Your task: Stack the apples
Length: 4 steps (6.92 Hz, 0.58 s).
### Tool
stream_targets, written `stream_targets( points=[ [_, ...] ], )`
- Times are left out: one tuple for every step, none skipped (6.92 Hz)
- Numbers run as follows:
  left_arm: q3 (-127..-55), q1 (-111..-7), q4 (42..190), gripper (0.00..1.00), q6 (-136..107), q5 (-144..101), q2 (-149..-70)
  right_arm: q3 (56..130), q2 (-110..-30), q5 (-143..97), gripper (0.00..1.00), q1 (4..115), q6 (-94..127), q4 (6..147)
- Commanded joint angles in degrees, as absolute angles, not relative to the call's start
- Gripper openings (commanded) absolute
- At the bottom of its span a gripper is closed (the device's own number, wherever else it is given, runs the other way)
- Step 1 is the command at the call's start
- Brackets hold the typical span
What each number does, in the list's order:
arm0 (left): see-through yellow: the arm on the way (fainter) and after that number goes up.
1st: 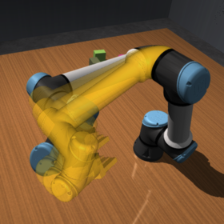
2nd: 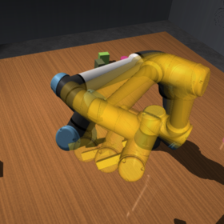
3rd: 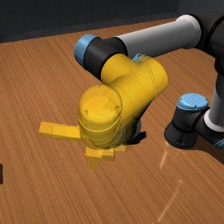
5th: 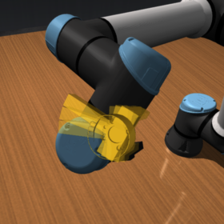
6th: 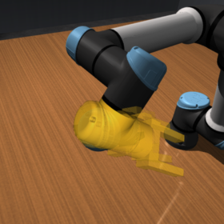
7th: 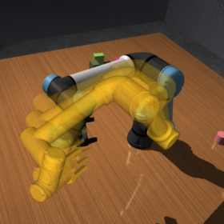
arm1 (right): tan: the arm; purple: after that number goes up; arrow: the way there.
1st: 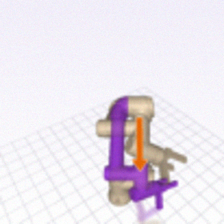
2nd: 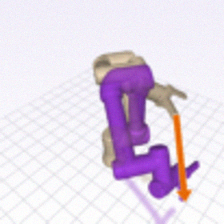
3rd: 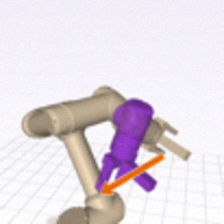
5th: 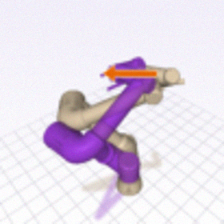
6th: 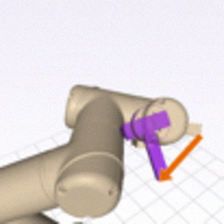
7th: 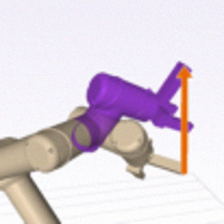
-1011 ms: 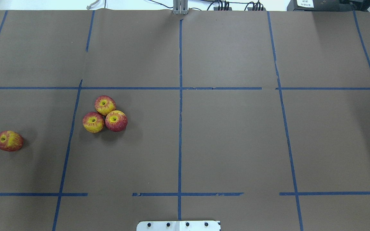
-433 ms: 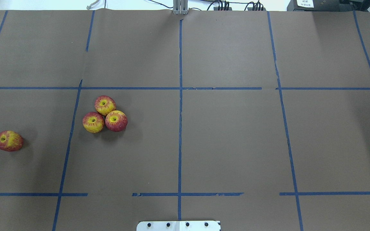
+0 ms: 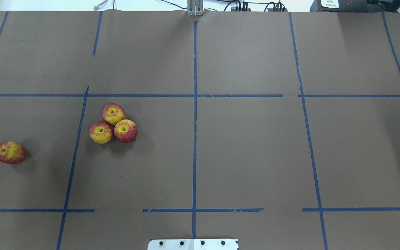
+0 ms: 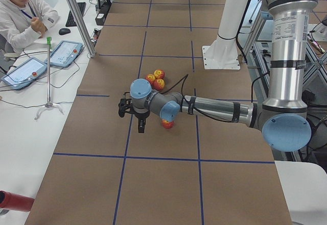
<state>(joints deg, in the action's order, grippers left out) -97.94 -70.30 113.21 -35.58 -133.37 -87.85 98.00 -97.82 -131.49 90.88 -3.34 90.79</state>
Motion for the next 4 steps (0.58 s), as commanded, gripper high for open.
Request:
stream_targets(
  points=[
    [-99.14,-59.80,119.69,1.00,-48.66,-128.15,-87.19,98.00,-97.82,-131.48,1.00,90.88,-3.34,90.79],
    [-99.14,-57.24,119.79,1.00,-51.91,-128.14,-87.01,98.00,-97.82,-131.48,1.00,90.88,-3.34,90.79],
    [-99.23,-54.95,119.79,0.99,-52.47,-127.88,-86.49,98.00,-97.82,-131.48,1.00,90.88,-3.34,90.79],
    [-99.49,-53.80,119.88,0.98,-52.38,-125.88,-85.35,98.00,-97.82,-131.48,1.00,90.88,-3.34,90.79]
  ],
)
